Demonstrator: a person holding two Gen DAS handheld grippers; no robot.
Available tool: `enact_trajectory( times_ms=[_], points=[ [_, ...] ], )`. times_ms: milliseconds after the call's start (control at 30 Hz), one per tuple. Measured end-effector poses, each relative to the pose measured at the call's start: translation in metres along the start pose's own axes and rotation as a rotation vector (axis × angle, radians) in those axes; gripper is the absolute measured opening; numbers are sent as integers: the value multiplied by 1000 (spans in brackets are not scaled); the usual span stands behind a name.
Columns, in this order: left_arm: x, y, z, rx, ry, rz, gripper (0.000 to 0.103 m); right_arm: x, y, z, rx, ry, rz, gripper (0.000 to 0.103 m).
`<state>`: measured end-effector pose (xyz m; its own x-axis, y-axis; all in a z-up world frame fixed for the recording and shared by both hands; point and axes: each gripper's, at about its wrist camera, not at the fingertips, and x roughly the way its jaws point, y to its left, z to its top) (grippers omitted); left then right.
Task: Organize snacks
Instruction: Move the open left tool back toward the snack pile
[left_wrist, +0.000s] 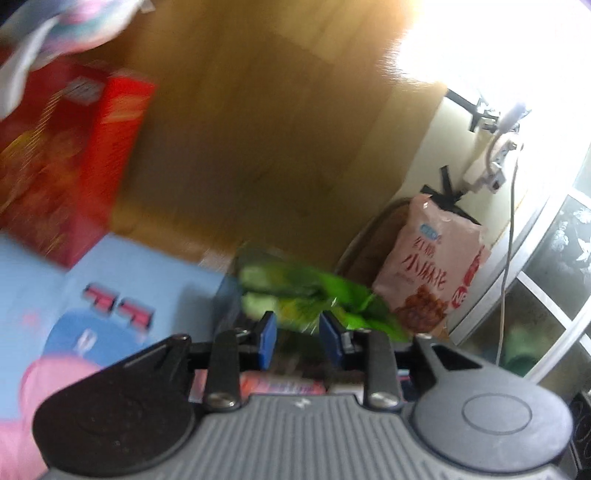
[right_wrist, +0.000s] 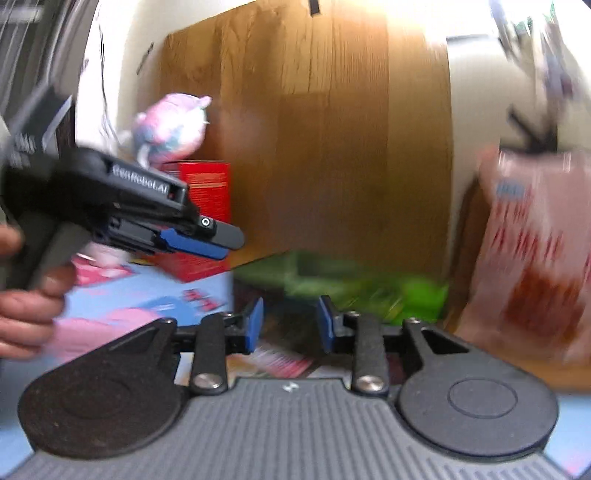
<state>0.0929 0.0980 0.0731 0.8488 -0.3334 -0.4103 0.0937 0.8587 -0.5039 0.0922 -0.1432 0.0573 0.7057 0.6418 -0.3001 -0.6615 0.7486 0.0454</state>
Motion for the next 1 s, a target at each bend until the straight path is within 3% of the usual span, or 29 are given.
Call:
enact_trajectory(
  times_ms=[167,333,467,600,733,900,1000],
  points=[
    [-16,23,-32,-69,27,45,27,-17,32,-25,22,61,94,35],
    [-7,36,-50,-96,58,62,27,-7,63,-38,-72,207,151,35],
    [-2,40,-58,-77,79,67,32,-3,56,-46,-66,306,131,33],
    [-2,41,-60,-71,78,72,33,-12,36,-49,19,292,-7,33],
    [-2,42,-60,-81,80,76,35,-22,11,-52,175,269,-30,35],
    [-3,43,-60,-89,78,83,40,-27,20,-53,121,269,-25,46],
    [-3,43,-60,-93,81,87,40,-19,20,-52,108,274,-25,47]
  ],
)
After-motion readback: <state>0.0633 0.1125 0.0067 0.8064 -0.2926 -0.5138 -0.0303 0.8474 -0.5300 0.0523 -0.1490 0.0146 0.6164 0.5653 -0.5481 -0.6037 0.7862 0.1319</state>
